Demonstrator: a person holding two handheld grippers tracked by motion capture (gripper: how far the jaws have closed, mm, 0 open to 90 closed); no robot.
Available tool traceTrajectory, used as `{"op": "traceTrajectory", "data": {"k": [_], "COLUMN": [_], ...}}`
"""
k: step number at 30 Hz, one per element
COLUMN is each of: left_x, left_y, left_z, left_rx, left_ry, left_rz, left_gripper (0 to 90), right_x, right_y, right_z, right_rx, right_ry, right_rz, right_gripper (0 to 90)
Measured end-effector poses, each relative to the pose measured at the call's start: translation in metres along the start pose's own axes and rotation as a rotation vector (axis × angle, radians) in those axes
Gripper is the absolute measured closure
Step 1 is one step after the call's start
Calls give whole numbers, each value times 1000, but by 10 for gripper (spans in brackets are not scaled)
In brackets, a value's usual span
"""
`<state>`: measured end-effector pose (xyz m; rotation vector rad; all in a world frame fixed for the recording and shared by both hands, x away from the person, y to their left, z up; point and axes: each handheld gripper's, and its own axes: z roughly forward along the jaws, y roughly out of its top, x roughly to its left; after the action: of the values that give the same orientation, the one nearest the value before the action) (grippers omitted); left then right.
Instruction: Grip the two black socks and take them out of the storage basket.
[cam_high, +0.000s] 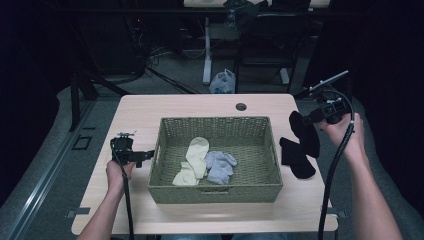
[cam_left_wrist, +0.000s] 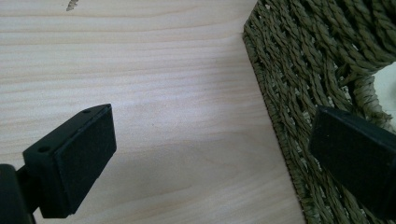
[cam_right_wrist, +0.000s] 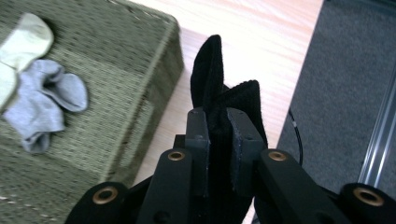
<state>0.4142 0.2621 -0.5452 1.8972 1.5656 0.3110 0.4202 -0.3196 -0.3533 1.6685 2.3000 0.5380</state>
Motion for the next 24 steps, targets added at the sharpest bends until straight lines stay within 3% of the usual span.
{"op": "traceTrajectory", "data": {"k": [13,24], "left_x": [0,0], "left_y": [0,0], "left_z": [0,0], "left_rx": [0,0], "left_ry": [0,-1], "left_rz": [0,-1], "left_gripper": [11,11], "right_x": [-16,-17], "right_y": [-12,-19], "right_z": [34,83], "right_rx": [54,107], "right_ry": [-10,18], "right_rz": [44,64], "right_gripper": [807,802]}}
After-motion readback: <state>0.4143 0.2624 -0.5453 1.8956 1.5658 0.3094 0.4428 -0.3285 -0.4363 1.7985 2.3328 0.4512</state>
